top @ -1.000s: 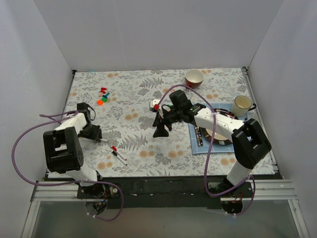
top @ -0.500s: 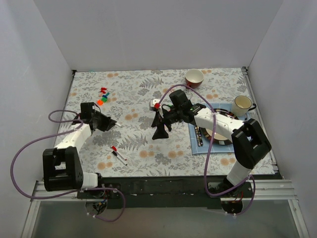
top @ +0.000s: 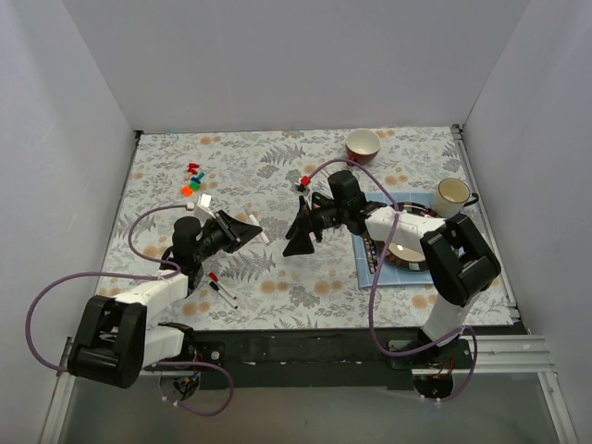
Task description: Open the pen caps
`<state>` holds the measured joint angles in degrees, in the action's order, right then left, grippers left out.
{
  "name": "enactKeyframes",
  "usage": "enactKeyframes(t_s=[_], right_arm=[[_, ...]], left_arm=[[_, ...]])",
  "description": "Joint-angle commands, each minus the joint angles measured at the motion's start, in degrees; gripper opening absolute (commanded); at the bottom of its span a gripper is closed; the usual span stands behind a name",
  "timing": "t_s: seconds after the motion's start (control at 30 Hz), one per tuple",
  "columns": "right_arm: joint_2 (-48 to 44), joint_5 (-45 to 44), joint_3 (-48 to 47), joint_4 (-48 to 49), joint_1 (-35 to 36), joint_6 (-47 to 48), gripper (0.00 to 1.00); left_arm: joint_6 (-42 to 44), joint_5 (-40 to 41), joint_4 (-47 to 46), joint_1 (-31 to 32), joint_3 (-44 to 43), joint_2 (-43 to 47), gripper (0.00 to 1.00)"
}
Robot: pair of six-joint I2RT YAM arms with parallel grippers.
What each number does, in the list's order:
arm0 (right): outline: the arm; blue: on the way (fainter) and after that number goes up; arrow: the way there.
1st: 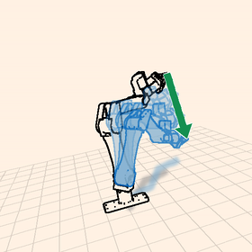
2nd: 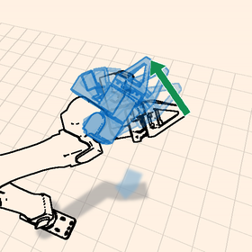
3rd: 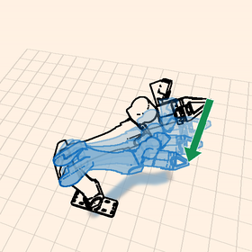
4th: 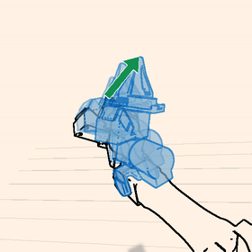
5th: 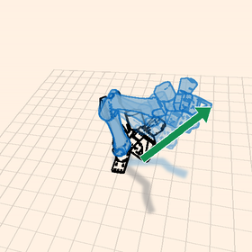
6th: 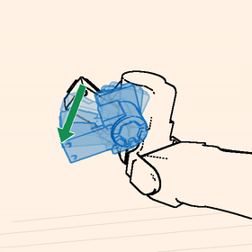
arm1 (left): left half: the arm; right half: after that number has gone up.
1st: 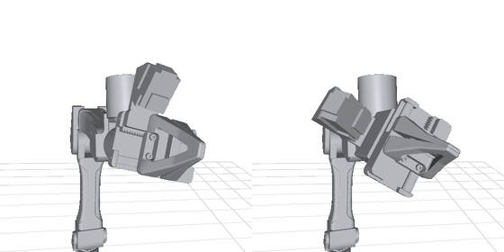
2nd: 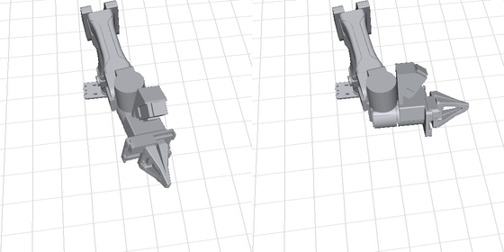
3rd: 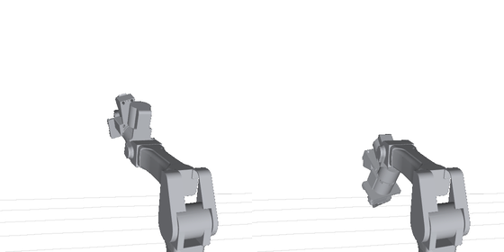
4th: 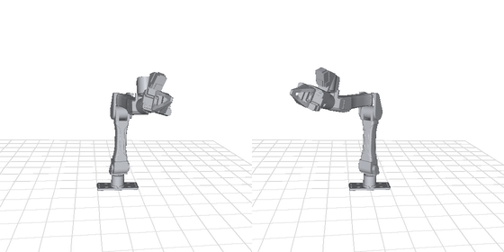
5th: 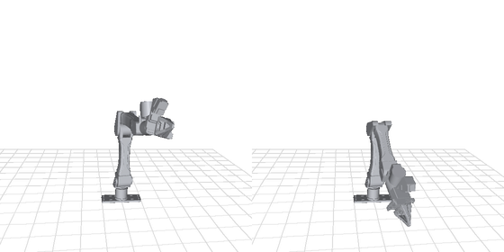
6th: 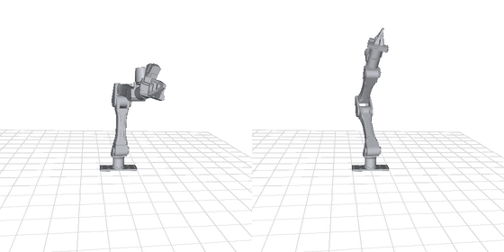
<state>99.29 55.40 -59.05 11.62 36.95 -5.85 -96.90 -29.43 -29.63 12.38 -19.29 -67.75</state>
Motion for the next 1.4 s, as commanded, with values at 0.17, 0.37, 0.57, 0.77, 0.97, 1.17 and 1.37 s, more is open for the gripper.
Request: enactKeyframes(t_s=[0.17,0.37,0.57,0.77,0.97,1.17,1.37], right_arm=[[3.11,4.10,1.39,12.11,0.14,-13.14,0.98],[2.49,4.11,2.27,14.66,0.05,-16.38,0.95],[3.72,5.16,2.80,18.26,0.05,-20.78,0.63],[4.34,6.39,2.36,18.88,-0.30,-22.72,0.11],[4.69,7.71,2.09,19.50,-1.44,-23.86,0.01],[3.81,9.81,2.09,19.41,-1.88,-22.02,0.01],[3.99,14.64,2.79,24.24,-1.79,-23.94,0.01]], left_arm=[[-1.62,-0.46,-18.26,7.30,0.83,-3.62,0.00],[-2.77,1.48,-23.45,11.43,1.09,-7.05,0.00],[-3.82,3.24,-26.71,12.75,1.97,-7.75,0.00],[-3.82,4.29,-26.88,13.46,2.59,-6.70,0.00],[-2.42,5.08,-26.54,13.37,3.21,-5.03,0.29],[6.88,10.52,-14.51,13.28,0.92,2.96,0.66],[11.38,12.65,-10.45,12.58,-1.54,5.70,0.79]])
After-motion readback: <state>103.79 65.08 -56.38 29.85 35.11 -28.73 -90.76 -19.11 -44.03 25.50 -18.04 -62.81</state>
